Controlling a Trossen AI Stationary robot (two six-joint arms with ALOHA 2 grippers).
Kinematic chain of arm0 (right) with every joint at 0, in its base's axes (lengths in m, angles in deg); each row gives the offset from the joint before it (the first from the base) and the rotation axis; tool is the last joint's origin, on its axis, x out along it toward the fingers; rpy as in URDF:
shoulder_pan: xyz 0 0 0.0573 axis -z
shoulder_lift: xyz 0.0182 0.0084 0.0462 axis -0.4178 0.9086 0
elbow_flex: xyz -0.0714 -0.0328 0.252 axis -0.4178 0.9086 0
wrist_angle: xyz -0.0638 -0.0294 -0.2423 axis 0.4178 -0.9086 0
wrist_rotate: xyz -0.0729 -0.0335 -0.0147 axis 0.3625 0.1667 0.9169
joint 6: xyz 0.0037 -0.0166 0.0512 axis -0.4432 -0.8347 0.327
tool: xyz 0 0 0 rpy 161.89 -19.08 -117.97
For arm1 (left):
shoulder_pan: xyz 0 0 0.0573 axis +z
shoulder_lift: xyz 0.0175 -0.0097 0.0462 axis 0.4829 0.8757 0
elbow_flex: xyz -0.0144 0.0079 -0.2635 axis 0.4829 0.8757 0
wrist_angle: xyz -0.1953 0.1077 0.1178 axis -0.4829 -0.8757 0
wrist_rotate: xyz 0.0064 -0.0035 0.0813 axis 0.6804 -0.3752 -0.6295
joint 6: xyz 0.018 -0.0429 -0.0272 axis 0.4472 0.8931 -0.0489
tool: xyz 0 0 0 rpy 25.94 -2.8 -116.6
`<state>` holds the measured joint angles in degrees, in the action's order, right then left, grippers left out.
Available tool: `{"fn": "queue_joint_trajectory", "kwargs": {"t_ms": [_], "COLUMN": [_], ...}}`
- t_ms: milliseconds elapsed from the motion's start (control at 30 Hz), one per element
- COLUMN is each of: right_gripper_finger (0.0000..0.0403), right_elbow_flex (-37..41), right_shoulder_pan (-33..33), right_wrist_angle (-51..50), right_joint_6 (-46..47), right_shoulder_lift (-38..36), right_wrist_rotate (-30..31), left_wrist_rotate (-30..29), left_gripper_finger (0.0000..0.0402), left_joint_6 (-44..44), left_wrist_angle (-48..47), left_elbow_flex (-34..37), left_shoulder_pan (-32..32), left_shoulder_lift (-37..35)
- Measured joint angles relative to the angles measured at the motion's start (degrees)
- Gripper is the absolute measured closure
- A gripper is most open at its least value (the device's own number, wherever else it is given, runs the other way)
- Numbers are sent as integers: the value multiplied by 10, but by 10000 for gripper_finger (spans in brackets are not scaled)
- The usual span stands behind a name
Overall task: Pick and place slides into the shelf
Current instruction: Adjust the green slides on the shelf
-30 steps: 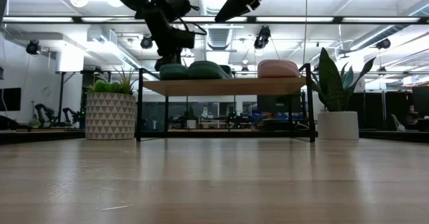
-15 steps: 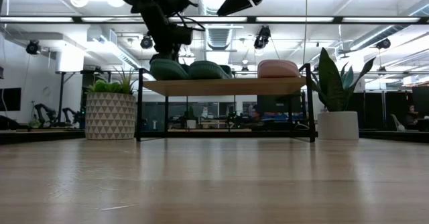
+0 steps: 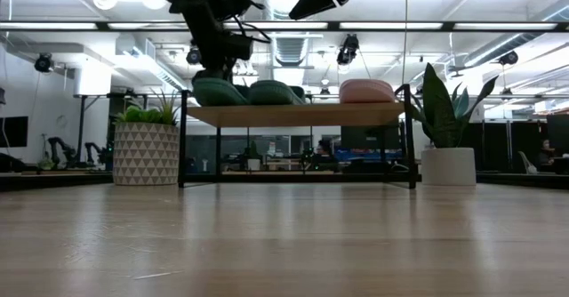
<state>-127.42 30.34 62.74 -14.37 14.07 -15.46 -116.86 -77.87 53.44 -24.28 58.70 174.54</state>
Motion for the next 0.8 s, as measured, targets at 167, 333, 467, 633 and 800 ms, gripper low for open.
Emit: {"fn": "queue_joint_trajectory", "kwargs": {"t_ms": [167,333,467,633,800], "right_gripper_finger": [284,287,289,291,293], "right_elbow_flex": [0,0,0,0,0], "right_shoulder_pan": [0,0,0,0,0], "right_wrist_angle": [0,-2,-4,-4,-4], "right_joint_6": [0,0,0,4,4], "right_shoulder_lift": [0,0,0,0,0], "right_wrist_rotate": [0,0,0,0,0], "left_wrist_rotate": [4,8,4,2,3], "left_gripper_finger": [384,330,259,166,90], "left_joint_6": [-2,0,10,30,68], "left_wrist_angle": [-5,-18,-15,-11,-11], "left_elbow_flex": [1,1,1,3,1], "left_shoulder_pan": [0,0,0,1,0], "left_shoulder_lift": [-10,-21,-21,-21,-21]}}
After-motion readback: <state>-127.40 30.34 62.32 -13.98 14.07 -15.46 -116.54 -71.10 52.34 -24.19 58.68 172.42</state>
